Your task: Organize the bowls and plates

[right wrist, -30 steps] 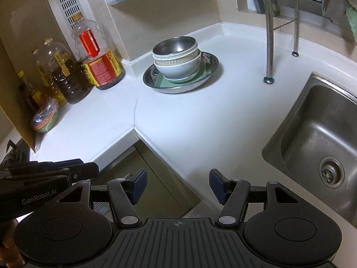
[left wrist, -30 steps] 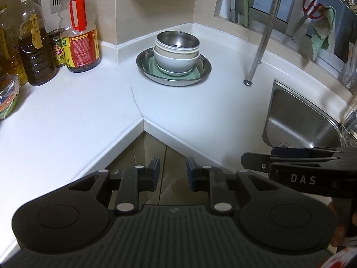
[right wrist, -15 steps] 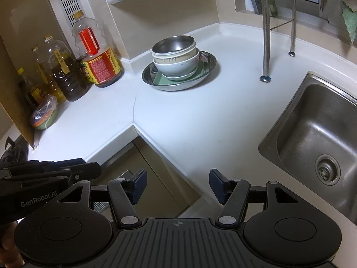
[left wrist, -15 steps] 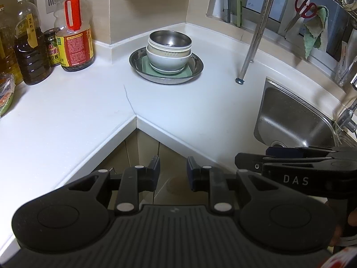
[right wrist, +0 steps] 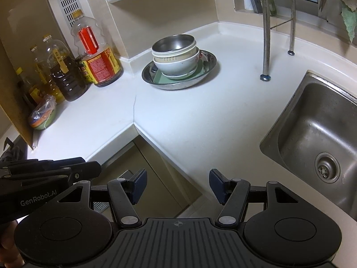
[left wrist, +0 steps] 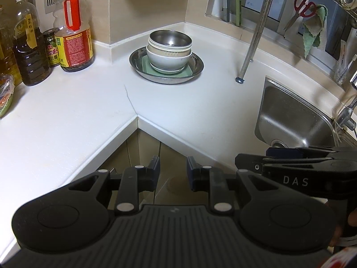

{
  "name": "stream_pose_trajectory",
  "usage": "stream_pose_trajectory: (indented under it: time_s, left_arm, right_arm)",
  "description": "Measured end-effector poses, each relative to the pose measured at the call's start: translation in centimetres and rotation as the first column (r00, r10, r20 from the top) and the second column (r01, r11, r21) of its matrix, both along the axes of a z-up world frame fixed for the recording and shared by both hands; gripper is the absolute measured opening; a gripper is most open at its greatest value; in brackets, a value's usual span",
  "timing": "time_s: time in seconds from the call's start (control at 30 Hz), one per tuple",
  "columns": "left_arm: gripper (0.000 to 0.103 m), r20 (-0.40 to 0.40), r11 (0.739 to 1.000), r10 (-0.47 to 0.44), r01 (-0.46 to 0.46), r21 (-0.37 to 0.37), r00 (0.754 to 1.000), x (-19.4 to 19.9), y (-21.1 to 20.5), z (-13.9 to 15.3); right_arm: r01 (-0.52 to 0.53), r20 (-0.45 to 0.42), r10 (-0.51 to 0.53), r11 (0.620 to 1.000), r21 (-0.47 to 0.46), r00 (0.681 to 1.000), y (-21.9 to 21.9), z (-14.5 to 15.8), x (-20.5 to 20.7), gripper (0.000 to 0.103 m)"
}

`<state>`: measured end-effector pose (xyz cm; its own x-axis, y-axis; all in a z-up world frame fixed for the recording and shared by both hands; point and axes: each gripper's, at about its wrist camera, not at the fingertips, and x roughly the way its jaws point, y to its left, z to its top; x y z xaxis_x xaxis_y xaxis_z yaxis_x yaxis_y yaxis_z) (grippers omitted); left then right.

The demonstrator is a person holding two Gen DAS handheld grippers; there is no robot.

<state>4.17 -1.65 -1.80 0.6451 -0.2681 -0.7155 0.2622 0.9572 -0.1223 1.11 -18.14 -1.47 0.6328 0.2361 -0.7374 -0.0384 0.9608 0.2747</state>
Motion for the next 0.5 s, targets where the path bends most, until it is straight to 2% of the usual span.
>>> stream_pose_trajectory:
  time_s: [0.5]
  left_arm:
    - [0.022, -0.001, 1.000, -0.006, 0.006, 0.000, 1.000, 0.14, -0.22, -0.10]
  right_arm:
    - [0.006, -0.004, -0.006, 1.000, 0.000, 1.000, -0.17, -0.05, 0.09, 0.062]
